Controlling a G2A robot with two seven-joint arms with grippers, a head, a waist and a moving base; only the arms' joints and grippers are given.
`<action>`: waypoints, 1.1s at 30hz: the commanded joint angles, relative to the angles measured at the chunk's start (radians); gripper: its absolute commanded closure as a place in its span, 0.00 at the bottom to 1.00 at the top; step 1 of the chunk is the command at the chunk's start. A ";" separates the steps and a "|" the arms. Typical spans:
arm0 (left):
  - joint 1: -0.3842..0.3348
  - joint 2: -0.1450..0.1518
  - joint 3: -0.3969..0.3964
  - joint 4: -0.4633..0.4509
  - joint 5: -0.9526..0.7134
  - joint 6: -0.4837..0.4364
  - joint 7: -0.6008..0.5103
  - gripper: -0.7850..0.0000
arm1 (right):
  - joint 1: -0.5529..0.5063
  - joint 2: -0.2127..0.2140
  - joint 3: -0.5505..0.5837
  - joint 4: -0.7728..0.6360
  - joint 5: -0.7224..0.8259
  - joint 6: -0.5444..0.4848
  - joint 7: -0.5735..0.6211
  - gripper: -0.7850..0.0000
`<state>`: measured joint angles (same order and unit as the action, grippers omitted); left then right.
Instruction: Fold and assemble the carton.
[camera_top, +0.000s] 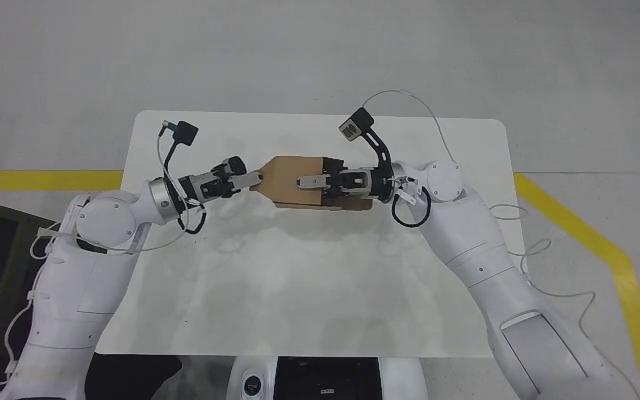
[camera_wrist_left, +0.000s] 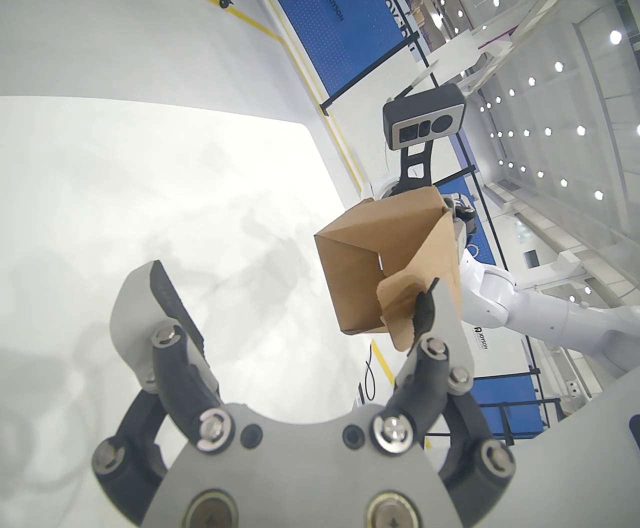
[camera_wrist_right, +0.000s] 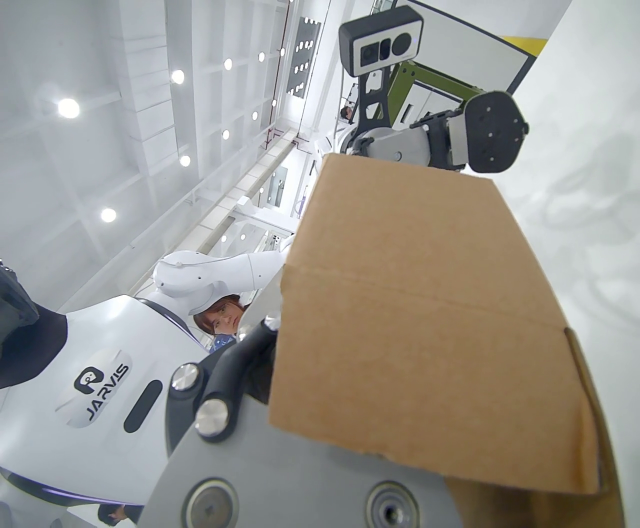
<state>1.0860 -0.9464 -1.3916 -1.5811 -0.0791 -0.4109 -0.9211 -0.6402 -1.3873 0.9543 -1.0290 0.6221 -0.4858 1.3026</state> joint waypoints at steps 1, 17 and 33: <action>-0.001 0.000 0.002 -0.002 -0.002 0.001 -0.002 0.00 | 0.001 -0.001 0.000 0.001 0.002 -0.002 0.001 1.00; 0.010 0.005 0.007 -0.015 -0.002 -0.008 -0.010 0.00 | -0.004 -0.006 0.006 0.001 0.037 -0.009 0.012 1.00; -0.001 0.001 0.040 0.004 -0.094 -0.002 -0.038 0.00 | -0.007 -0.023 -0.021 0.002 0.109 -0.002 0.029 1.00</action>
<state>1.0872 -0.9450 -1.3535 -1.5789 -0.1652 -0.4140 -0.9554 -0.6473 -1.4094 0.9346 -1.0260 0.7288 -0.4886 1.3314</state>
